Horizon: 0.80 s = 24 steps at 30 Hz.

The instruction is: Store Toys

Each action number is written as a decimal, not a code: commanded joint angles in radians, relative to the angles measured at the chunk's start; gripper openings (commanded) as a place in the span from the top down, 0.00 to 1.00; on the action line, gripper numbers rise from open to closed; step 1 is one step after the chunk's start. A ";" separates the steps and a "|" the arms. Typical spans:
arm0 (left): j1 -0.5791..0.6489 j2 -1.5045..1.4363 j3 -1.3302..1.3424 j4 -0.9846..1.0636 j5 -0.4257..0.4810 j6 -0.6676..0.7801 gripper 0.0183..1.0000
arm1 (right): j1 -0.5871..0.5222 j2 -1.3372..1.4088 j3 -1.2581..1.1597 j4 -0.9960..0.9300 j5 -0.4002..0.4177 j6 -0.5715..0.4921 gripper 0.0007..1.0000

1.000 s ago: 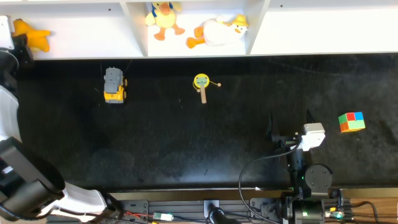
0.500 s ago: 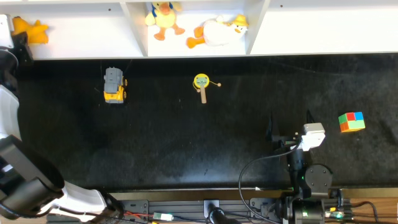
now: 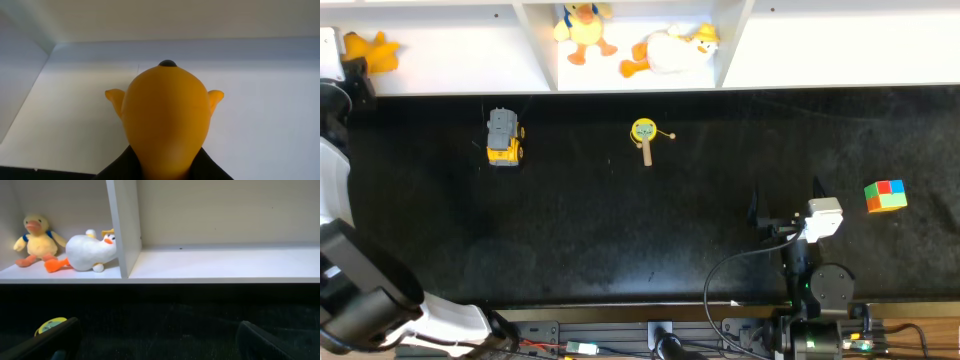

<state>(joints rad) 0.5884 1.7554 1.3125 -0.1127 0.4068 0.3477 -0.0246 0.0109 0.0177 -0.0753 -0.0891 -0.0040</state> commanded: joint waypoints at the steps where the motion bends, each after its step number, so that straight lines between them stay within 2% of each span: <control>1: -0.001 -0.057 0.011 -0.031 0.002 0.012 0.80 | 0.005 -0.007 -0.013 0.004 0.004 -0.003 0.01; 4: 0.013 -0.094 0.011 -0.103 0.002 0.016 0.86 | 0.005 -0.007 -0.013 0.004 0.004 -0.003 0.00; 11: 0.033 -0.144 0.011 -0.174 -0.005 0.027 0.87 | 0.005 -0.007 -0.013 0.004 0.004 -0.003 0.00; 24: 0.032 -0.115 0.011 -0.148 -0.009 0.045 0.87 | 0.005 -0.007 -0.013 0.004 0.004 -0.003 0.01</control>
<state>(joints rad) 0.6159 1.6398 1.3128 -0.2779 0.4023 0.3740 -0.0246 0.0109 0.0177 -0.0757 -0.0895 -0.0040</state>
